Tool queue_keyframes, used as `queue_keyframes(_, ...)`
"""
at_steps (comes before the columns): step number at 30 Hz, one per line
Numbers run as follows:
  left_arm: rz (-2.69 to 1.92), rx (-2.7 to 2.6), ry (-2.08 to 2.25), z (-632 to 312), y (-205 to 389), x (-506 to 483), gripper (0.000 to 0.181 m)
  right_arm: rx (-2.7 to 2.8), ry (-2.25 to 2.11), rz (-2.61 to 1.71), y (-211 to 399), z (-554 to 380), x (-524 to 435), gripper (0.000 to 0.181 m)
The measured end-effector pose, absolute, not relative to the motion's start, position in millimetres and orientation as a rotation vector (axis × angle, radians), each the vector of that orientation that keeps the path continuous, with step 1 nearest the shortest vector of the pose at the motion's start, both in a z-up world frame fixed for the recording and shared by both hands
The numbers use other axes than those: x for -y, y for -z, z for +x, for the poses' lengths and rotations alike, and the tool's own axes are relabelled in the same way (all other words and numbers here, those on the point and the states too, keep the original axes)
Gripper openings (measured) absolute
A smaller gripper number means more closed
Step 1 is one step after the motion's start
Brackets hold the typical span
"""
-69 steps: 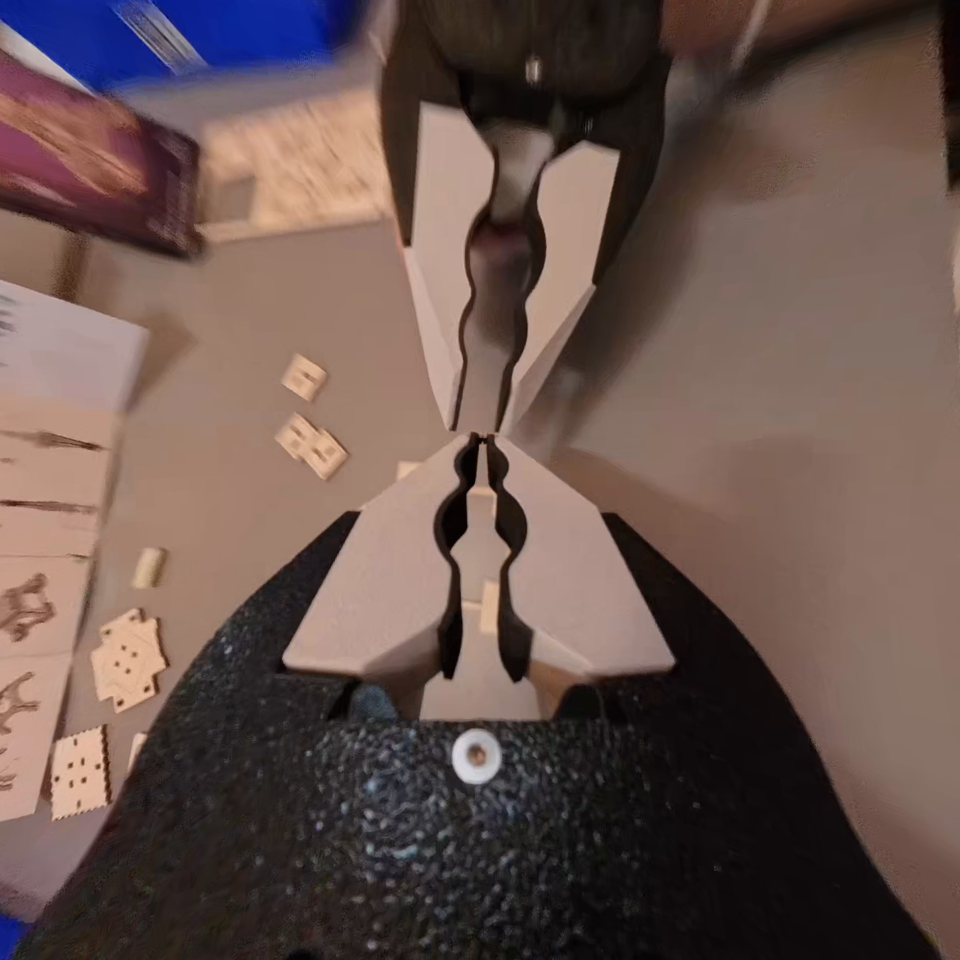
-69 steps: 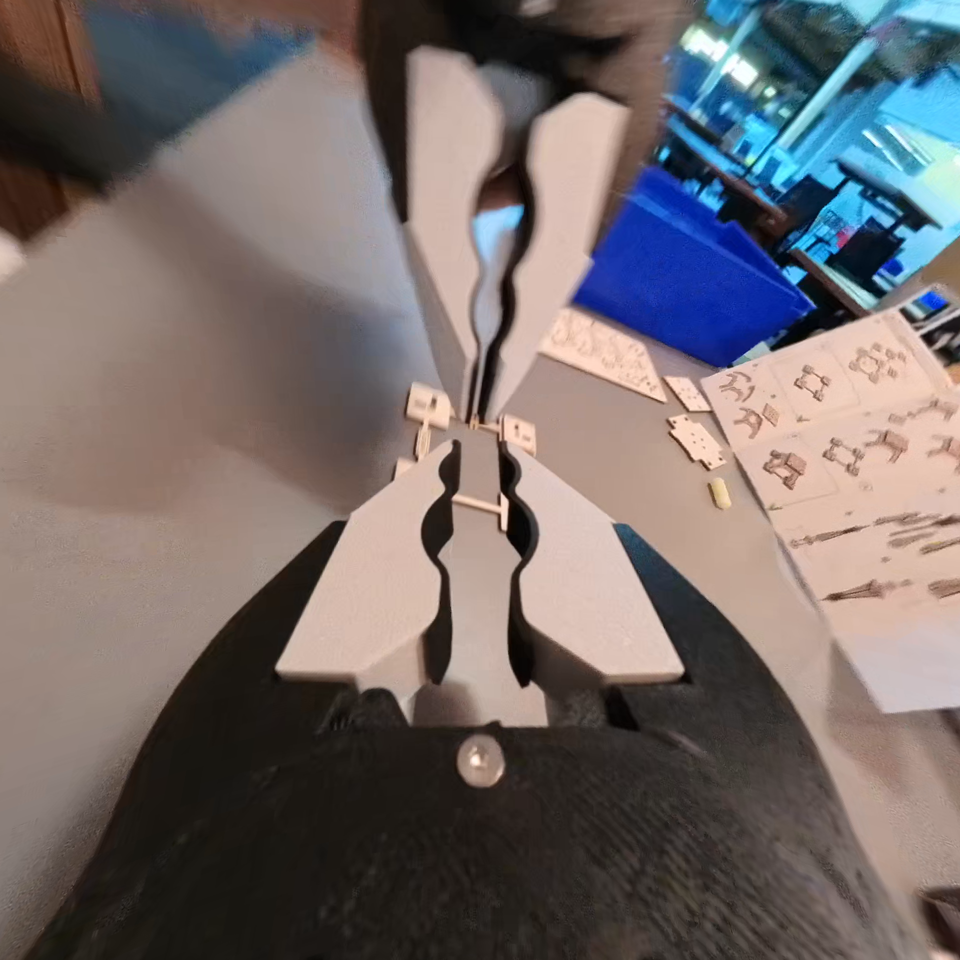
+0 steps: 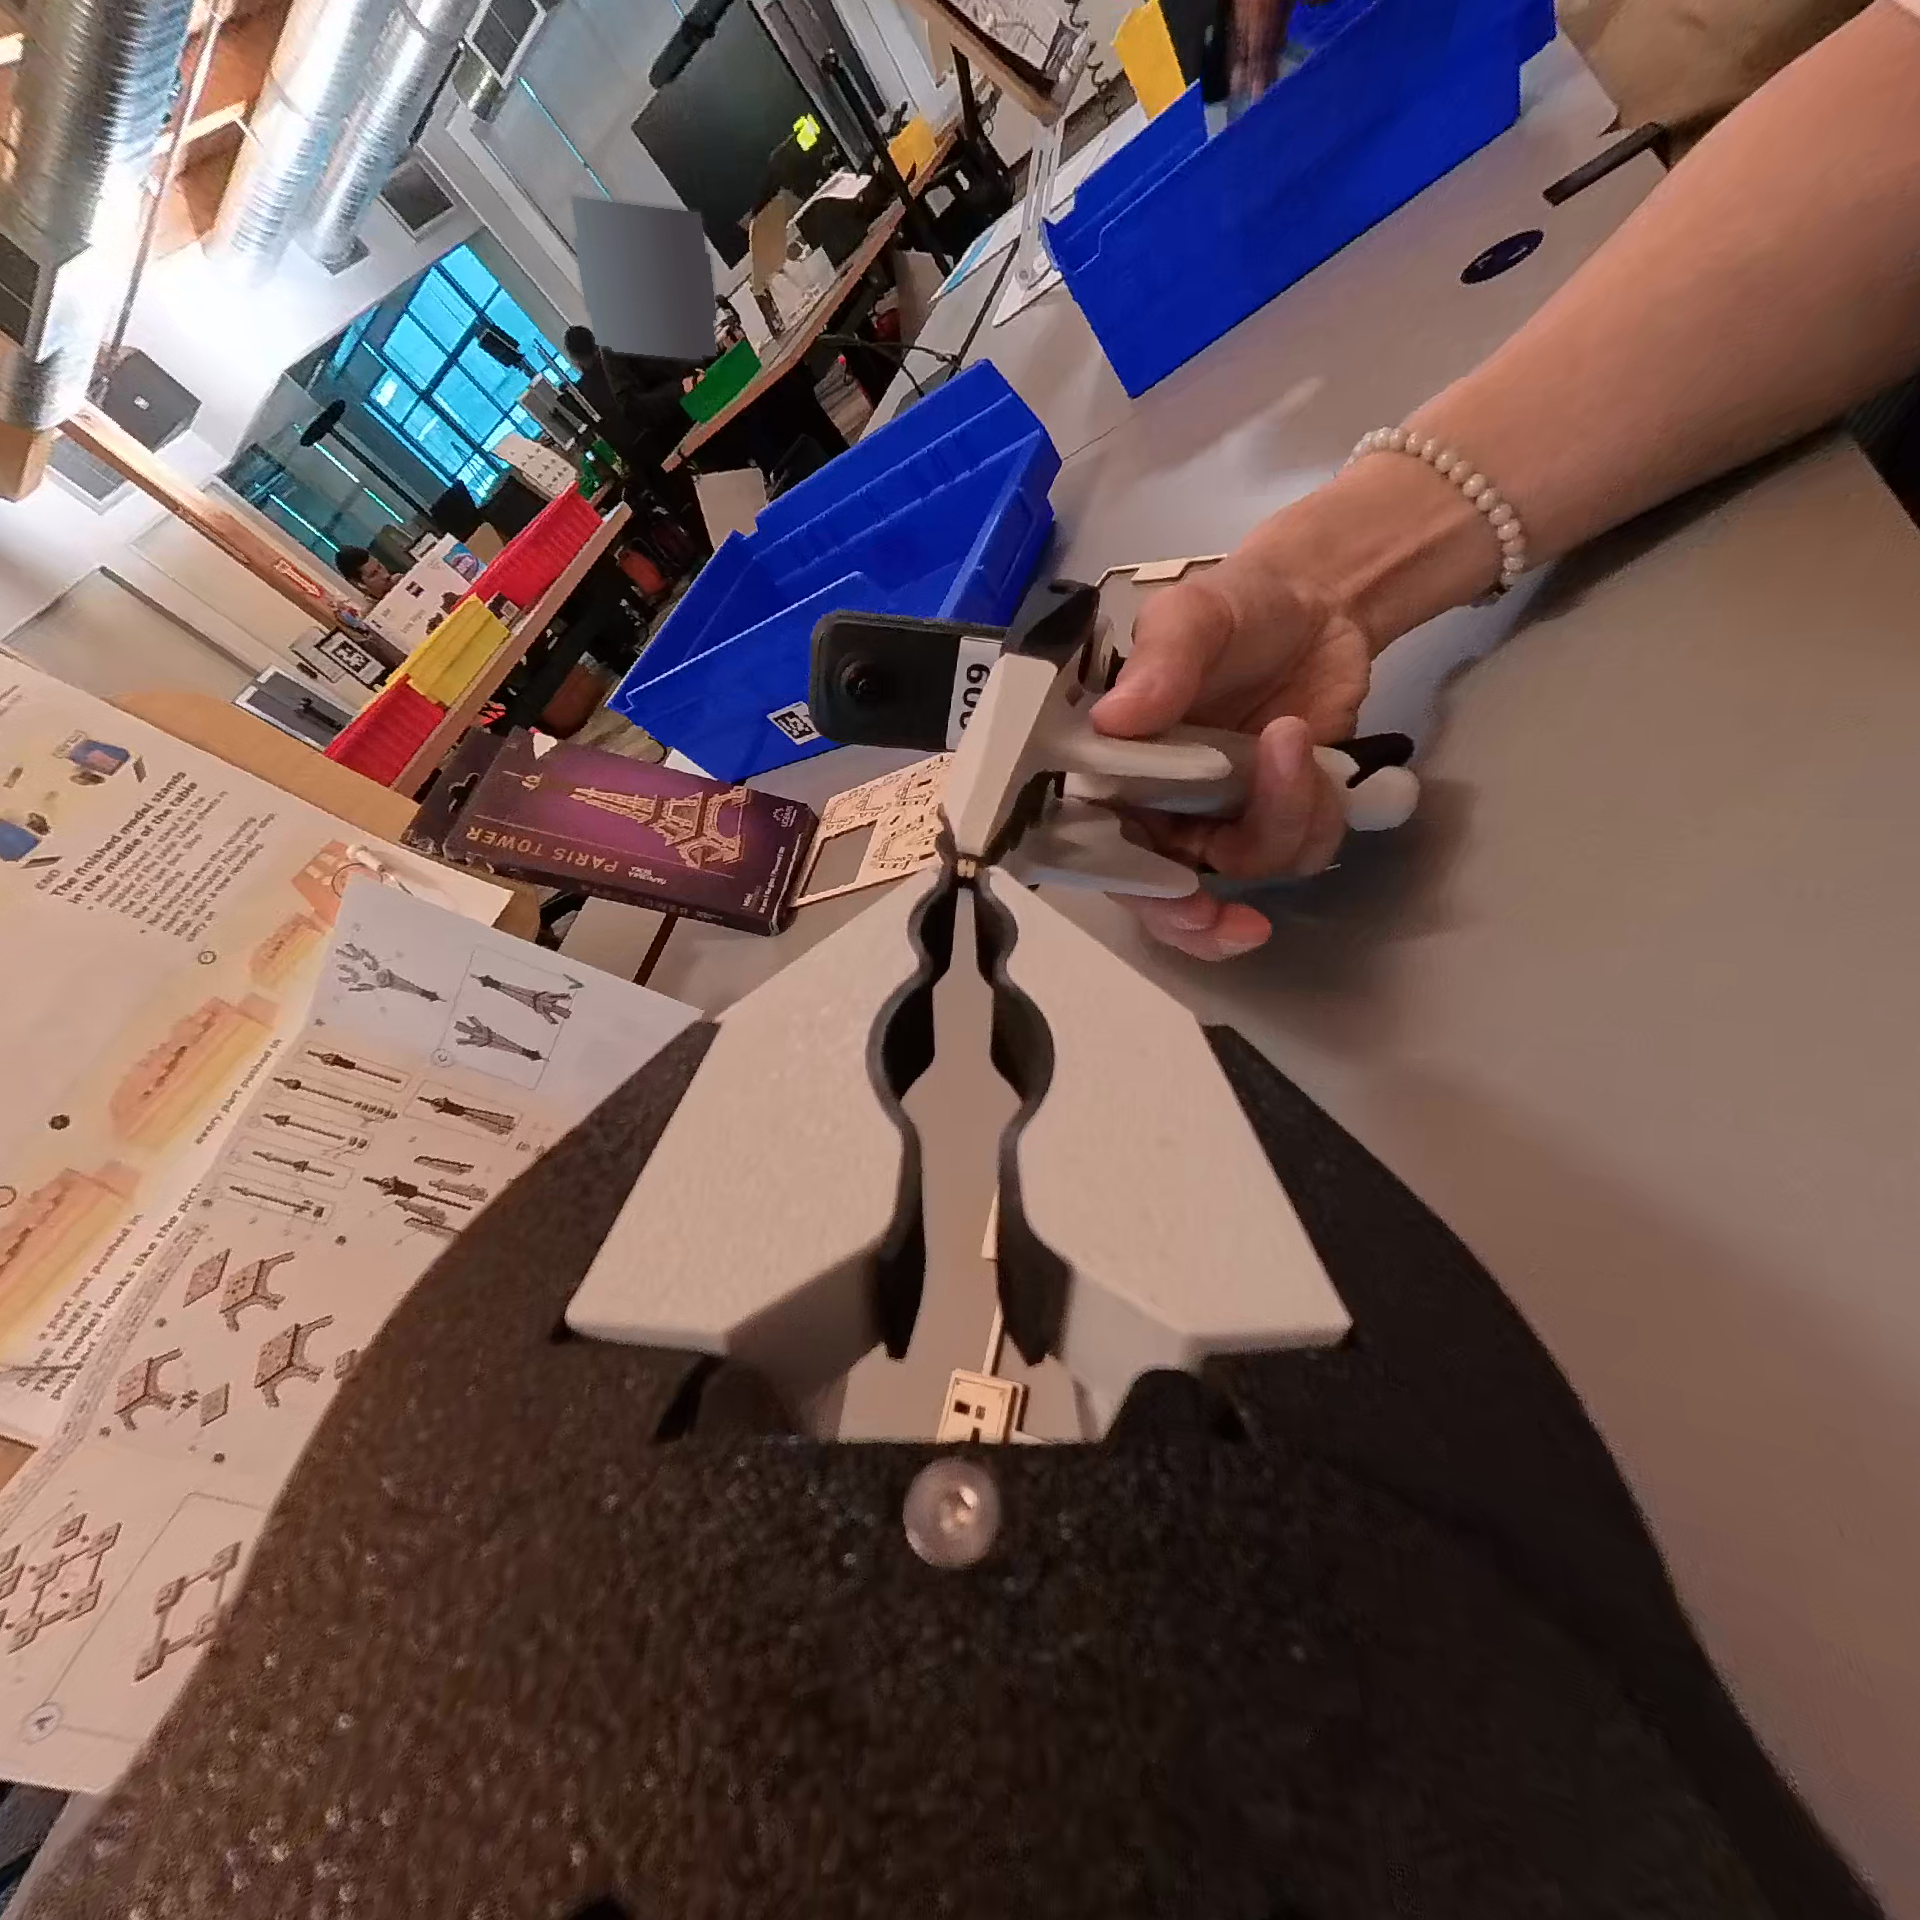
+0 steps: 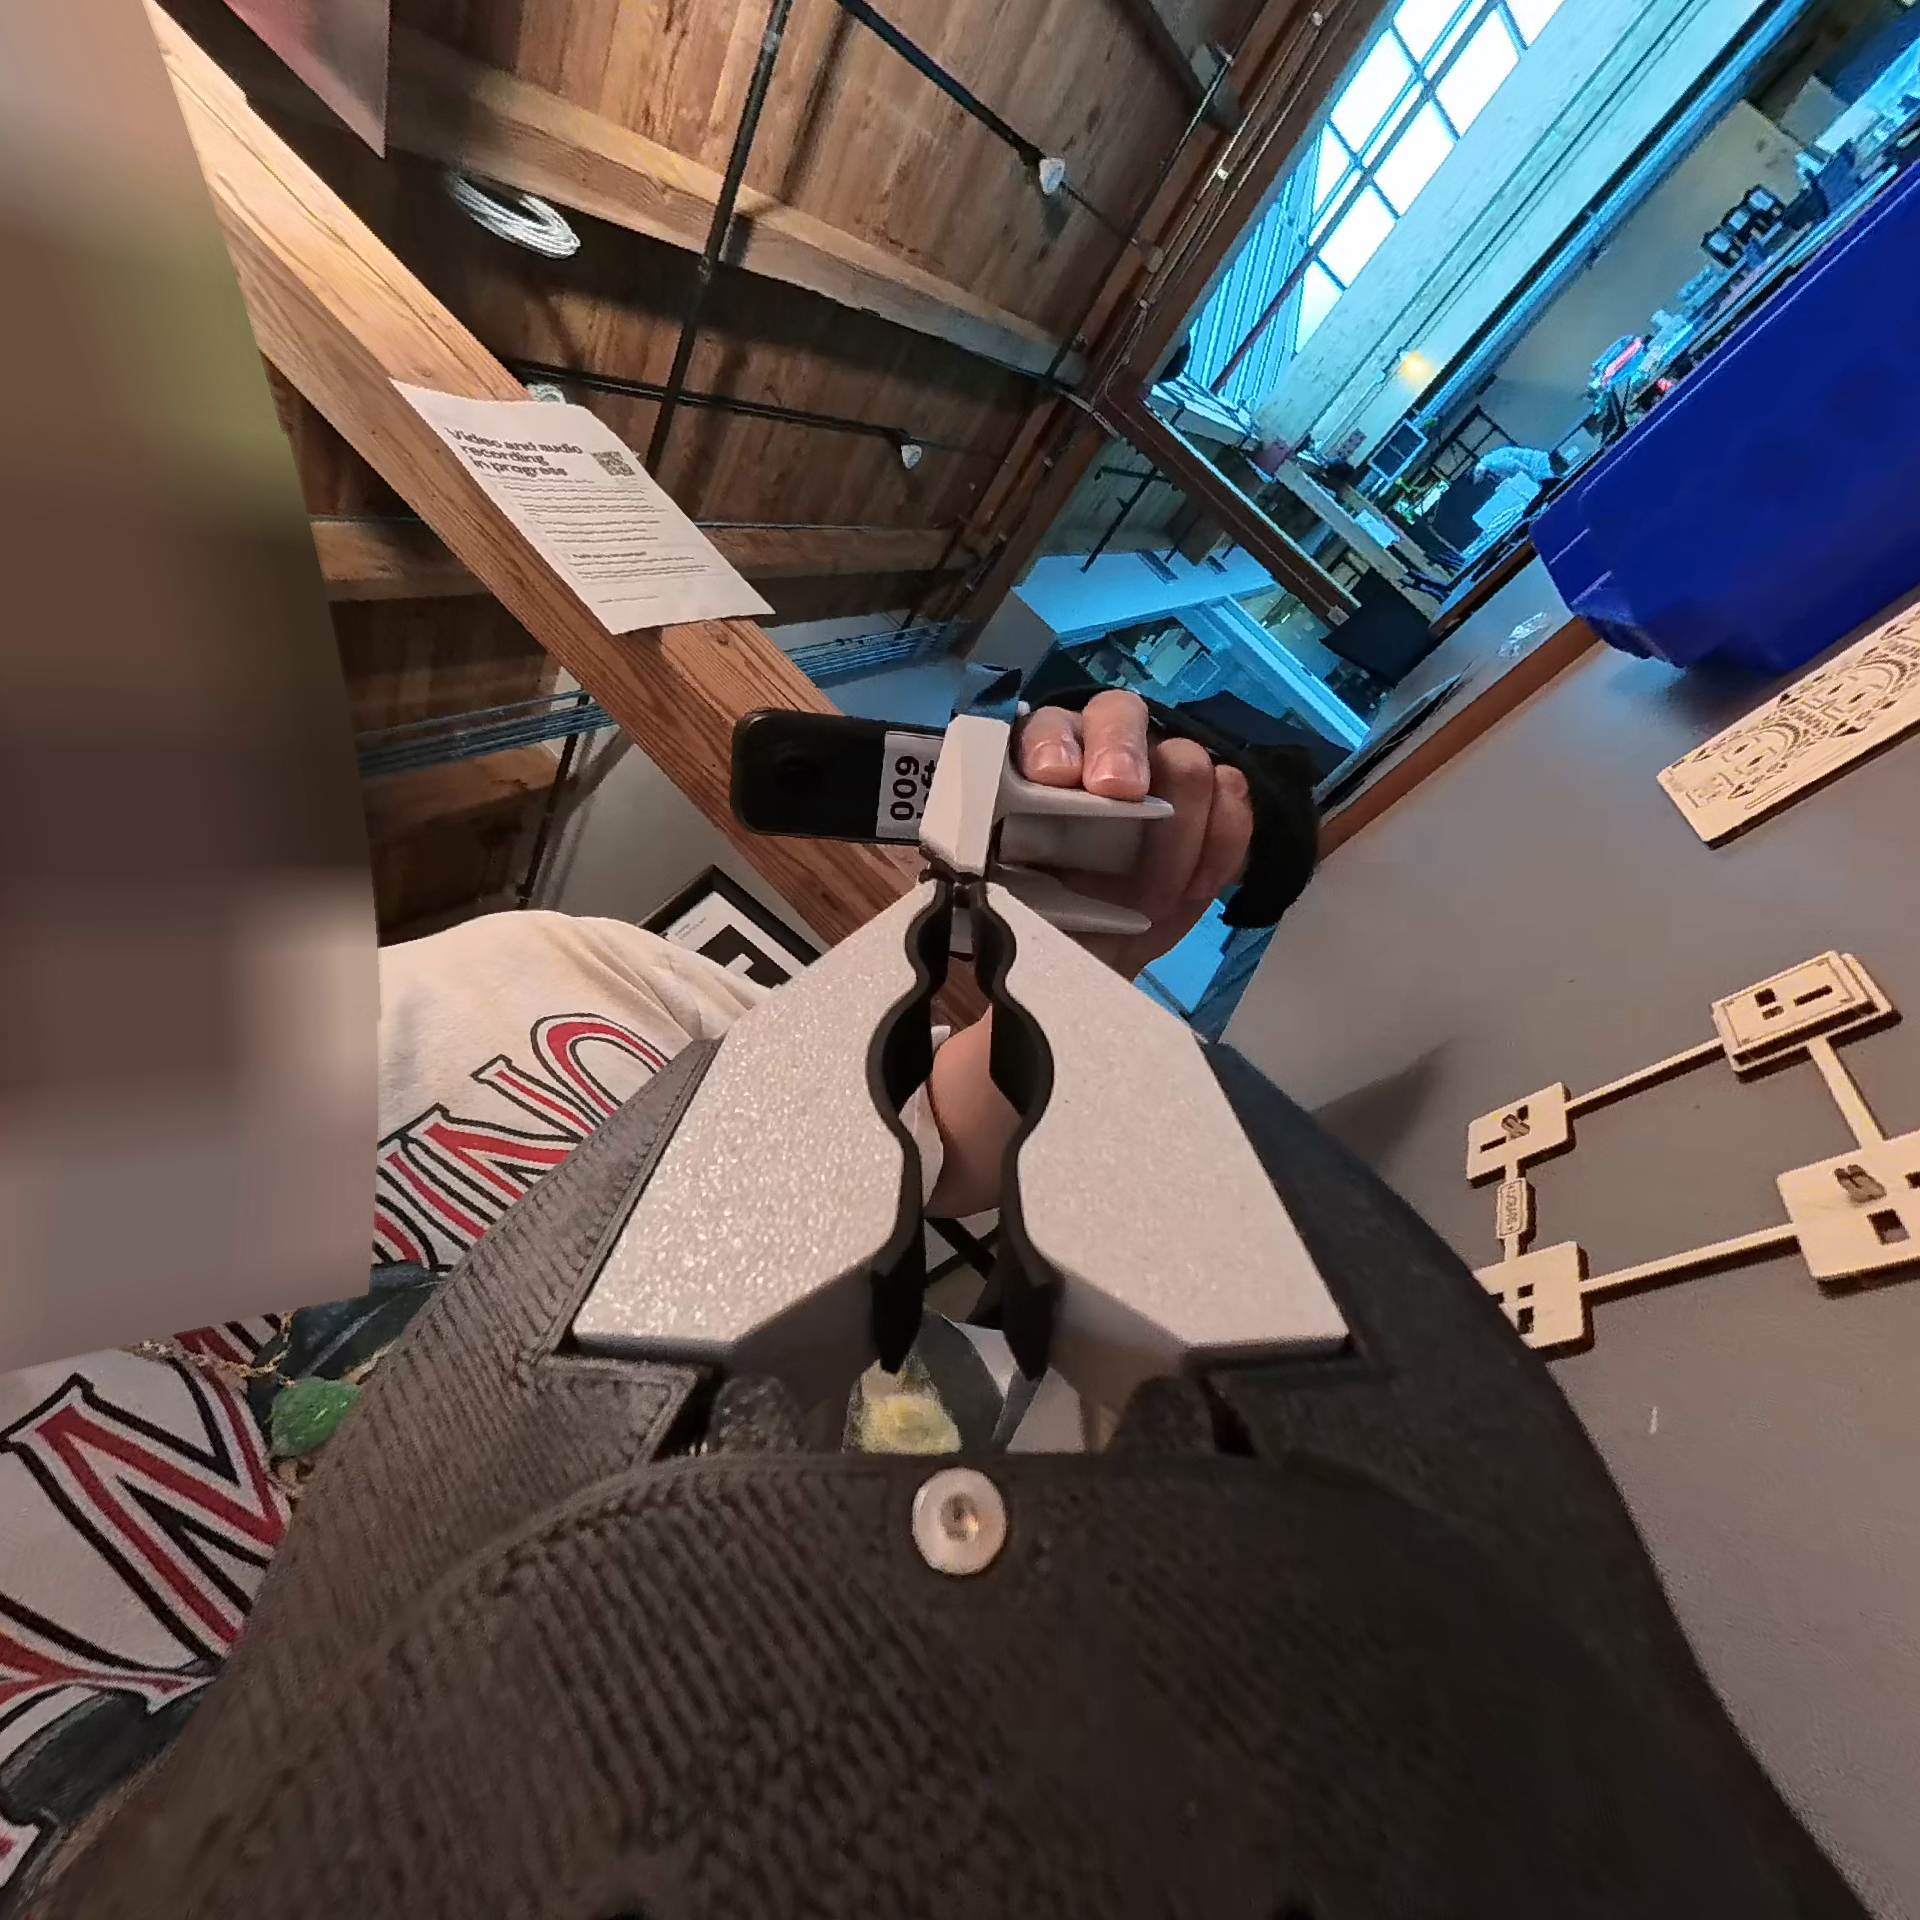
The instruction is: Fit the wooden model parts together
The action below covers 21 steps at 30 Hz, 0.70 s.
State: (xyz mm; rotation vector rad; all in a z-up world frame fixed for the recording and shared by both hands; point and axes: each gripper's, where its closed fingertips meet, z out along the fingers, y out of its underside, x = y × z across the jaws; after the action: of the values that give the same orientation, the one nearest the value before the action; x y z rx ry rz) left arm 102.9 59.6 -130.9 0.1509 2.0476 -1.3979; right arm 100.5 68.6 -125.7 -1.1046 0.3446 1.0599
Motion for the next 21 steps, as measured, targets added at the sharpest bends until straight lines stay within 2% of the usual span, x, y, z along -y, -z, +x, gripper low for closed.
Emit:
queue_keyframes(10,0.16,-2.05,1.347,106,134,-61,0.0,-0.348,-1.046,-1.103,128,102,-69,0.007)
queue_keyframes(21,0.137,-2.016,1.202,117,141,-67,0.001,-0.349,-0.803,-1.21,136,112,-76,0.001)
